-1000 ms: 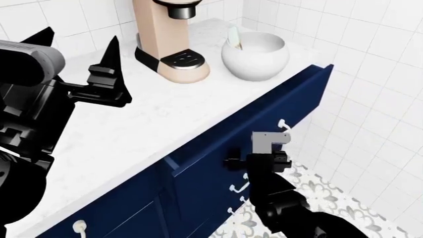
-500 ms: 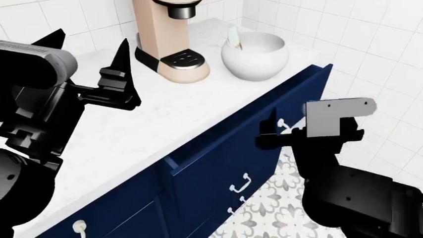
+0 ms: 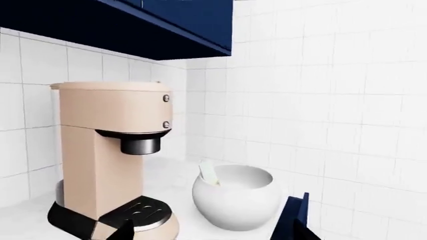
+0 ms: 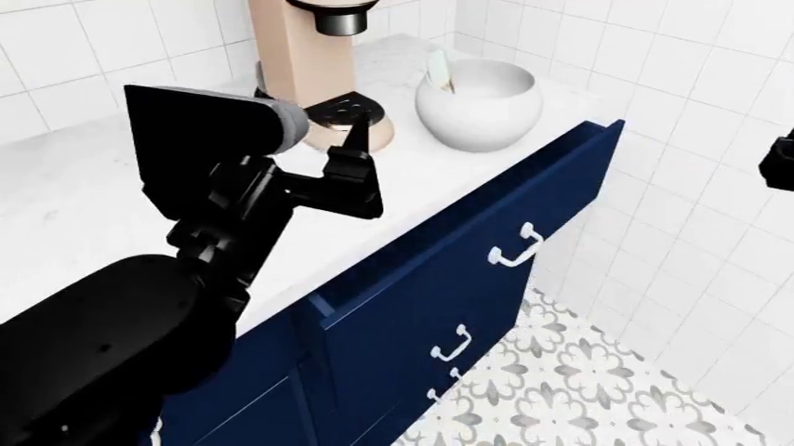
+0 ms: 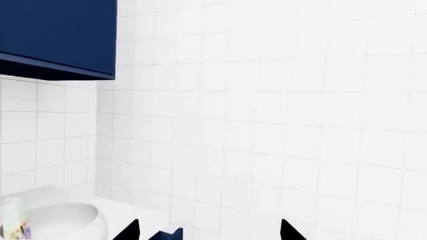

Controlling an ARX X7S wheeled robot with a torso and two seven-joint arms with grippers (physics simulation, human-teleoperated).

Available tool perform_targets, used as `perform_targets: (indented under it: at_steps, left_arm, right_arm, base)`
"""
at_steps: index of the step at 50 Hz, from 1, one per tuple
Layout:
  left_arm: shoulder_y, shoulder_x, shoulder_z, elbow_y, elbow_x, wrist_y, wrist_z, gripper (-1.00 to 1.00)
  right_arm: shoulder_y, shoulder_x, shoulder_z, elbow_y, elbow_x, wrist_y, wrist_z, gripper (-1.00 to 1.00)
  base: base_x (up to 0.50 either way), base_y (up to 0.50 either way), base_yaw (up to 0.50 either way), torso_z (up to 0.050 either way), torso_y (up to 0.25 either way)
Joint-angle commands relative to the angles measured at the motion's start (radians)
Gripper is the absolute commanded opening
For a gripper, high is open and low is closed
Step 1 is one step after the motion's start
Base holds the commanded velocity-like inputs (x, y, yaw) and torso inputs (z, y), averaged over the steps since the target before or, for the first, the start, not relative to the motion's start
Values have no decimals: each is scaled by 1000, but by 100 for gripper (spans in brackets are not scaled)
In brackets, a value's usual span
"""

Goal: Place the bar in the bowl and close the drawer.

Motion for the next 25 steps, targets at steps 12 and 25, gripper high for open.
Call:
perform_targets:
  at_steps: [12, 25]
  left_arm:
    - [-28, 248, 284, -293, 62, 120, 244, 100]
    - [-59, 346, 527, -561, 5, 294, 277, 100]
  right_arm:
    - [41, 88, 44, -71, 56, 27, 37, 100]
    - [13, 88, 26, -78, 33, -5, 41, 100]
  base:
    - [0, 0, 0, 0, 0]
    - [0, 0, 0, 0, 0]
